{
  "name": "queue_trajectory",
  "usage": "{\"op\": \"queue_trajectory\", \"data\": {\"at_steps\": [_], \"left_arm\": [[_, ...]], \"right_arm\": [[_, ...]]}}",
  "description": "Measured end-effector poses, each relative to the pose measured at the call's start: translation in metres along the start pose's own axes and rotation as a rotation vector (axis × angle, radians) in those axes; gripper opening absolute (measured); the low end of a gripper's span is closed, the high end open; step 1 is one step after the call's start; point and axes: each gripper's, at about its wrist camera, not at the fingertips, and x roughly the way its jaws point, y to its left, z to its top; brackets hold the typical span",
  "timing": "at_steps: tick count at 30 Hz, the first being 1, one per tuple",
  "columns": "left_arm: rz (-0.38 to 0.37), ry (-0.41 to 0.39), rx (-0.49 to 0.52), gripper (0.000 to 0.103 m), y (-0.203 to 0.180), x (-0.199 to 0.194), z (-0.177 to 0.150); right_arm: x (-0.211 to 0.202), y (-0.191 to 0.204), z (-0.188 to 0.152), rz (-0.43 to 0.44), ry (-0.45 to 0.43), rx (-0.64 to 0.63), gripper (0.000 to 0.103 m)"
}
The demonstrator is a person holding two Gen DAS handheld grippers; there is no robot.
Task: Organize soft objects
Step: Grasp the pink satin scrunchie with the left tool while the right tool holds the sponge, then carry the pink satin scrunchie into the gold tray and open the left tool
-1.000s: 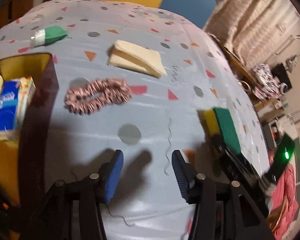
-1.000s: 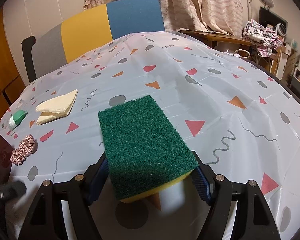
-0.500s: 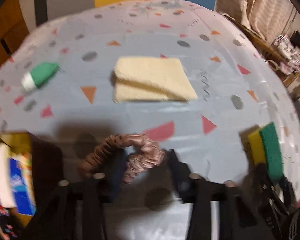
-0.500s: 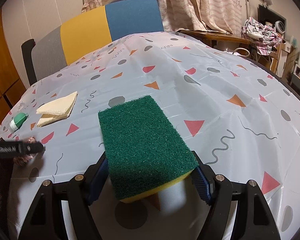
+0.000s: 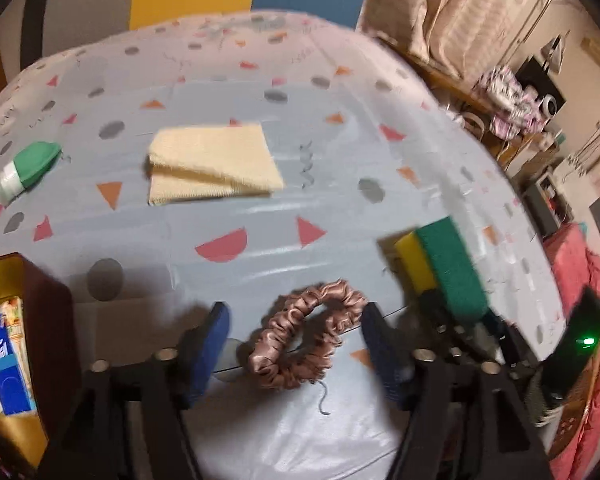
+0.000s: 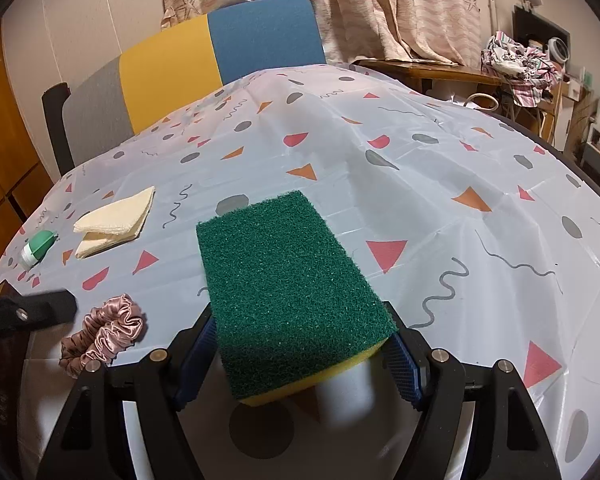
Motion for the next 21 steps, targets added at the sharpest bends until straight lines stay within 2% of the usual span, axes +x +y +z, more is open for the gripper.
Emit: {"op": "queue_trajectory", "data": {"at_steps": [5, 8, 9, 10, 11, 12, 14, 17, 21], "left_arm": [[-0.034, 0.064, 0.049, 0.072, -0.011, 0.021, -0.009], [-0.012, 0.037, 0.086, 0.068, -0.016, 0.018, -0.017], [-0.004, 0.031, 0.096, 0.063, -0.018, 0.018, -0.018], [0.032, 0.022, 0.114, 0.05, -0.02, 0.018, -0.02], [0.058, 0.018, 0.127, 0.042, -0.021, 0.019, -0.02], [0.083, 0.012, 0.143, 0.041, -0.023, 0.019, -0.022], [0.109, 0.007, 0.179, 0.03, -0.028, 0.017, -0.026], [0.123, 0.005, 0.206, 0.023, -0.031, 0.012, -0.033], [0.075, -0.021, 0.114, 0.022, -0.021, -0.005, -0.043]], "right_arm": [[0.0, 0.0, 0.0, -0.001, 0.0, 0.0, 0.076], [0.001, 0.001, 0.0, -0.006, 0.001, -0.004, 0.076], [0.001, 0.001, 0.0, -0.008, 0.002, -0.004, 0.076], [0.001, 0.002, 0.0, -0.01, 0.002, -0.005, 0.076], [0.001, 0.002, 0.0, -0.012, 0.002, -0.005, 0.076], [0.001, 0.002, 0.0, -0.013, 0.002, -0.005, 0.076], [0.001, 0.002, 0.0, -0.013, 0.002, -0.004, 0.076], [0.001, 0.002, 0.0, -0.012, 0.001, -0.004, 0.076], [0.001, 0.002, 0.0, -0.014, 0.0, -0.003, 0.076]]}}
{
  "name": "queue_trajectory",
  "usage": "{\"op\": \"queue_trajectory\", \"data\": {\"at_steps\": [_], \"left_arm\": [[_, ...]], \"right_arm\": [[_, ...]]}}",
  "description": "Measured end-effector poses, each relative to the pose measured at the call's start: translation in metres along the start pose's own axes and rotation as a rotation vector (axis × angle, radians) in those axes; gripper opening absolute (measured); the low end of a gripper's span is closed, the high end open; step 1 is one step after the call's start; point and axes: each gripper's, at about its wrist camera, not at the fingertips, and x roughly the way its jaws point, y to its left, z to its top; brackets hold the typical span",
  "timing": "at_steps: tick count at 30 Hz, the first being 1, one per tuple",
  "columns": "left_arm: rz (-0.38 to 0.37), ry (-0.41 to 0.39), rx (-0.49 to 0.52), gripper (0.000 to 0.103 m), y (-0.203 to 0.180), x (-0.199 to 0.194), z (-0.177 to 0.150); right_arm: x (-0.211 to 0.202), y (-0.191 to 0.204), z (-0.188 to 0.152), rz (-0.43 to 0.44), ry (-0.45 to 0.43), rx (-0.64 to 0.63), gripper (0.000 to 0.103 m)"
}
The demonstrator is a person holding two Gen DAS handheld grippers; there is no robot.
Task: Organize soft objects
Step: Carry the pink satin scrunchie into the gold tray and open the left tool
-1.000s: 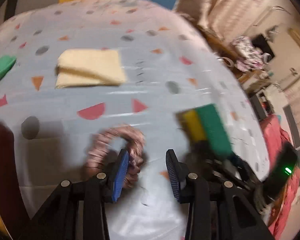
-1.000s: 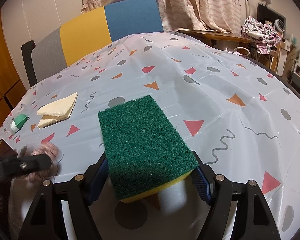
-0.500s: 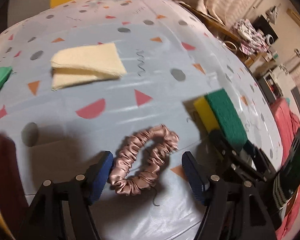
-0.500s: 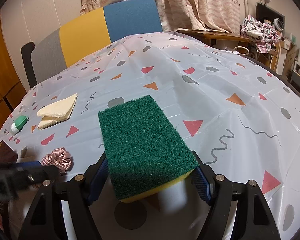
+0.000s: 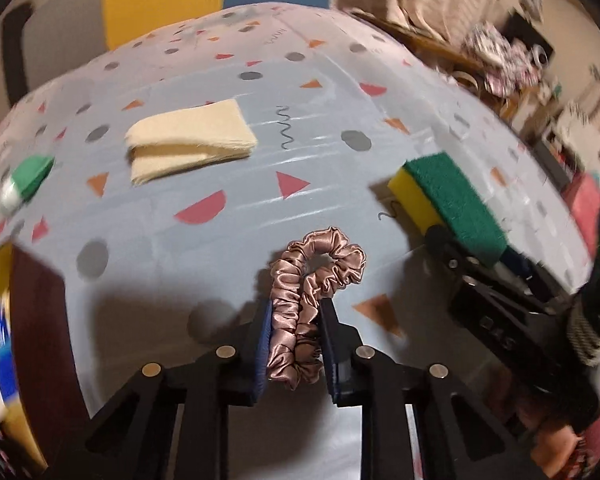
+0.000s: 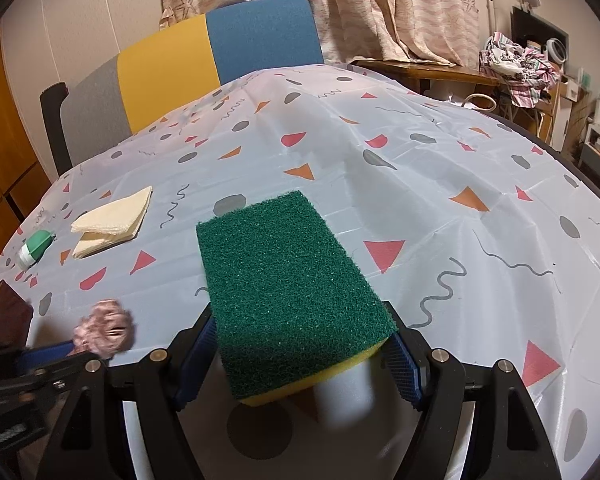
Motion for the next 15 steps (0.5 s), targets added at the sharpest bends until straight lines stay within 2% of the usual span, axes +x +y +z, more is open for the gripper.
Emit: {"op": "queue_trajectory", "data": {"at_steps": [8, 15], "left_arm": [[-0.075, -0.143, -0.051, 0.022, 0.003, -0.061, -0.026], [-0.066, -0.226, -0.128, 0.022, 0.037, -0.105, -0.05]], "right_arm": [[-0.001, 0.002, 0.0, -0.013, 0.0, -0.006, 0.075], [-0.002, 0.002, -0.001, -0.018, -0.002, -0.007, 0.075]]}}
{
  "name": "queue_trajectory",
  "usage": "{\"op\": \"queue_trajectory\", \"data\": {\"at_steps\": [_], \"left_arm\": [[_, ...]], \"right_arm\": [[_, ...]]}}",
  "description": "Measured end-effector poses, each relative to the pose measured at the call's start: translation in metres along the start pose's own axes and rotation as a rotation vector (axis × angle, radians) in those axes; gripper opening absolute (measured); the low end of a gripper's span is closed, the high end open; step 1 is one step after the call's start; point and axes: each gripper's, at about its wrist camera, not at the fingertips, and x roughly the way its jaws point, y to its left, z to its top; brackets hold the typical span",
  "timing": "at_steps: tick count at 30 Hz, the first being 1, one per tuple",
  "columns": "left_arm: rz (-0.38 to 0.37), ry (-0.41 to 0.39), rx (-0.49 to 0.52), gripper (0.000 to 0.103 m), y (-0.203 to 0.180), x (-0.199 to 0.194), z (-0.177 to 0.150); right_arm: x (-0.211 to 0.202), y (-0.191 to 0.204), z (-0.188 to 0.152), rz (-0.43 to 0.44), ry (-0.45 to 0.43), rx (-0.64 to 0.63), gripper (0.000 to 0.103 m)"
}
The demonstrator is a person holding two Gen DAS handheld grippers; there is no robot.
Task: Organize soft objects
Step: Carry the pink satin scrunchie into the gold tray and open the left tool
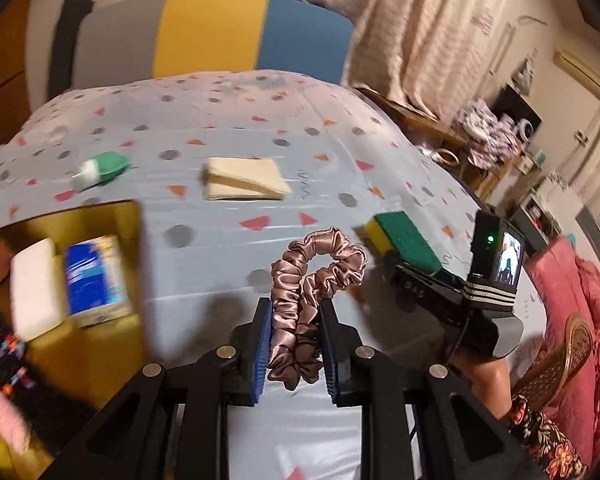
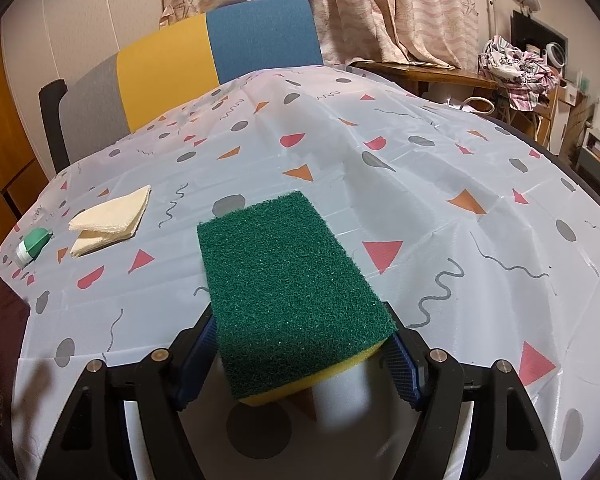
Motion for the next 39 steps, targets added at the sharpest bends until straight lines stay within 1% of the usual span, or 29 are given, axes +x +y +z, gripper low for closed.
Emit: {"op": "queue_trajectory", "data": {"at_steps": [4, 6, 11, 14, 17, 18, 20, 21, 23, 24, 28, 32, 34, 39], "left_arm": [[0.018, -0.014, -0.091, 0.022, 0.033, -0.015, -0.007], [0.047, -0.017, -0.138, 0.022, 0.053, -0.02, -0.01], [0.094, 0.004, -0.228, 0.022, 0.096, -0.022, -0.02], [0.111, 0.029, -0.252, 0.022, 0.113, -0.018, -0.026], [0.134, 0.051, -0.265, 0.023, 0.122, -0.012, -0.031], [0.131, 0.06, -0.27, 0.024, 0.124, -0.01, -0.032], [0.116, 0.071, -0.282, 0.033, 0.127, -0.008, -0.034], [0.11, 0.072, -0.284, 0.035, 0.128, -0.008, -0.036], [0.101, 0.073, -0.282, 0.042, 0.127, -0.008, -0.037], [0.1, 0.073, -0.281, 0.044, 0.127, -0.008, -0.037], [0.091, 0.067, -0.269, 0.044, 0.125, -0.013, -0.038], [0.068, 0.04, -0.262, 0.044, 0.127, -0.024, -0.041], [0.068, 0.029, -0.25, 0.044, 0.126, -0.031, -0.042], [0.071, -0.008, -0.169, 0.044, 0.117, -0.05, -0.044]], "right_arm": [[0.0, 0.001, 0.0, -0.007, 0.001, -0.004, 0.075], [0.0, 0.002, 0.0, -0.013, 0.001, -0.005, 0.075], [0.001, 0.005, 0.0, -0.03, 0.006, -0.016, 0.075], [0.002, 0.006, 0.0, -0.037, 0.008, -0.02, 0.075], [0.002, 0.007, 0.0, -0.046, 0.011, -0.027, 0.075], [0.002, 0.008, 0.0, -0.05, 0.012, -0.029, 0.075], [0.002, 0.009, 0.0, -0.057, 0.014, -0.033, 0.075], [0.003, 0.009, 0.0, -0.06, 0.015, -0.036, 0.075], [0.003, 0.01, 0.0, -0.067, 0.016, -0.04, 0.075], [0.003, 0.01, 0.0, -0.071, 0.017, -0.043, 0.075], [0.004, 0.012, 0.0, -0.08, 0.018, -0.049, 0.075], [0.003, 0.012, -0.001, -0.089, 0.015, -0.049, 0.075], [0.002, 0.011, -0.001, -0.094, 0.01, -0.044, 0.075], [-0.006, 0.006, -0.001, -0.085, -0.014, -0.017, 0.075]]}}
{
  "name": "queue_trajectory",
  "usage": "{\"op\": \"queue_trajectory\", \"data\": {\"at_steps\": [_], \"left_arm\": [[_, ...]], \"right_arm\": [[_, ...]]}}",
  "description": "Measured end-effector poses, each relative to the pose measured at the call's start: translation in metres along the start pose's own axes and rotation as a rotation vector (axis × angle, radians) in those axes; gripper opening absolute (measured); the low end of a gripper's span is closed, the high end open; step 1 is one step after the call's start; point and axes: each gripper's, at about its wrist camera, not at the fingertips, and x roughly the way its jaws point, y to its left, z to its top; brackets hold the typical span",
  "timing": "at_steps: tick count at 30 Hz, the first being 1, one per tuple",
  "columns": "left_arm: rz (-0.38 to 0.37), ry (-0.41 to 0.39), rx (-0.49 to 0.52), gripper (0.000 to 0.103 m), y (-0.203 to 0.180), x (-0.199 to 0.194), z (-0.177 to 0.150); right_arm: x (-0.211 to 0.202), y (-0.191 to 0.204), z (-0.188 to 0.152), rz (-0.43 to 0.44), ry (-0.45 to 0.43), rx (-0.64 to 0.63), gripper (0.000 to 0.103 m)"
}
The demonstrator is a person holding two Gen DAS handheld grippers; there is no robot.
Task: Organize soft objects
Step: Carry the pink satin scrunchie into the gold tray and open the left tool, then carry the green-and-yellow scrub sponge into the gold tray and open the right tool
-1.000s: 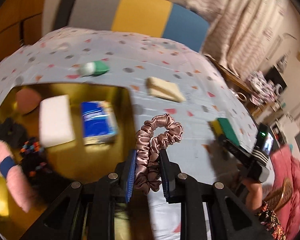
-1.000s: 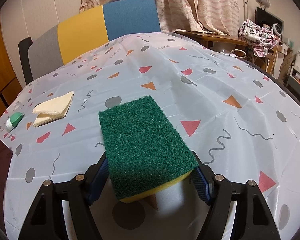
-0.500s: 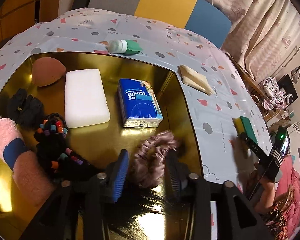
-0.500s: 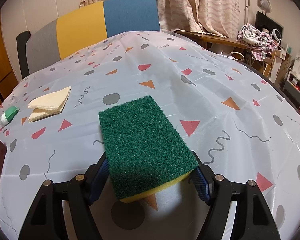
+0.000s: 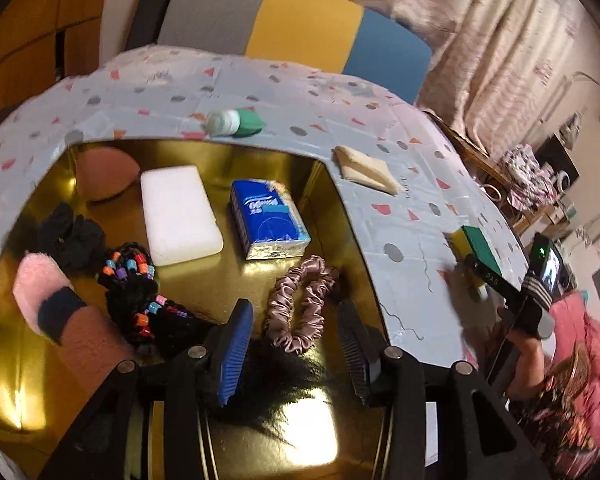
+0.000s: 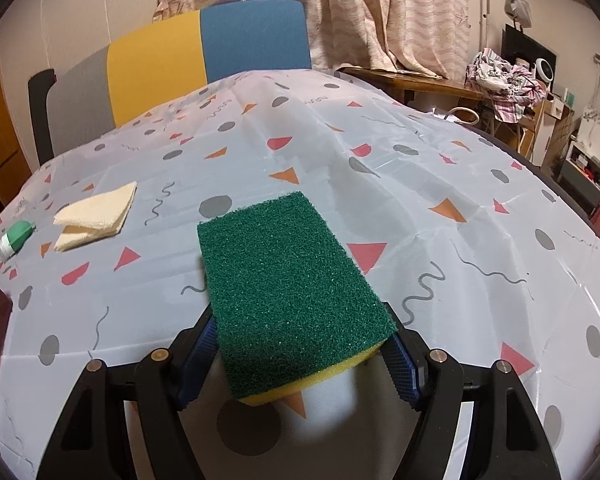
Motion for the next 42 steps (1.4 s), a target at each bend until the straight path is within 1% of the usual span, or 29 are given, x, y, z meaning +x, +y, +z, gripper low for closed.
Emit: {"op": "queue_trajectory", "data": {"at_steps": [5, 8, 13, 19, 22, 24, 26, 31, 33, 35, 39, 42], "left_arm": [[-0.006, -0.04, 0.097, 0.044, -0.008, -0.02, -0.004], [-0.006, -0.059, 0.117, 0.044, -0.005, -0.03, -0.005], [0.017, -0.072, 0.066, 0.044, 0.013, -0.042, -0.004], [0.069, -0.067, 0.013, 0.044, 0.039, -0.053, -0.01], [0.094, -0.064, -0.024, 0.044, 0.057, -0.058, -0.014], [0.111, -0.067, -0.059, 0.044, 0.071, -0.064, -0.015], [0.127, -0.079, -0.097, 0.044, 0.084, -0.071, -0.014], [0.159, -0.127, -0.182, 0.044, 0.11, -0.091, -0.006], [0.165, -0.138, -0.189, 0.044, 0.115, -0.098, -0.004], [0.174, -0.15, -0.196, 0.044, 0.118, -0.103, -0.004], [0.172, -0.164, -0.217, 0.044, 0.123, -0.11, -0.002], [0.17, -0.165, -0.22, 0.044, 0.123, -0.111, -0.001]], "right_arm": [[-0.018, -0.001, -0.002, 0.037, -0.008, 0.011, 0.075], [-0.035, 0.008, -0.007, 0.076, -0.019, -0.022, 0.075], [-0.072, 0.042, -0.018, 0.194, -0.038, -0.085, 0.075], [-0.119, 0.102, -0.026, 0.389, -0.041, -0.148, 0.075], [-0.14, 0.14, -0.034, 0.473, -0.046, -0.225, 0.075], [-0.155, 0.168, -0.043, 0.533, -0.038, -0.297, 0.075], [-0.164, 0.187, -0.052, 0.581, -0.028, -0.349, 0.075], [-0.181, 0.241, -0.076, 0.723, 0.044, -0.524, 0.075], [-0.182, 0.262, -0.088, 0.789, 0.105, -0.61, 0.075], [-0.179, 0.278, -0.098, 0.833, 0.162, -0.686, 0.075], [-0.169, 0.3, -0.114, 0.863, 0.249, -0.818, 0.075], [-0.156, 0.309, -0.115, 0.909, 0.356, -0.841, 0.075]]}}
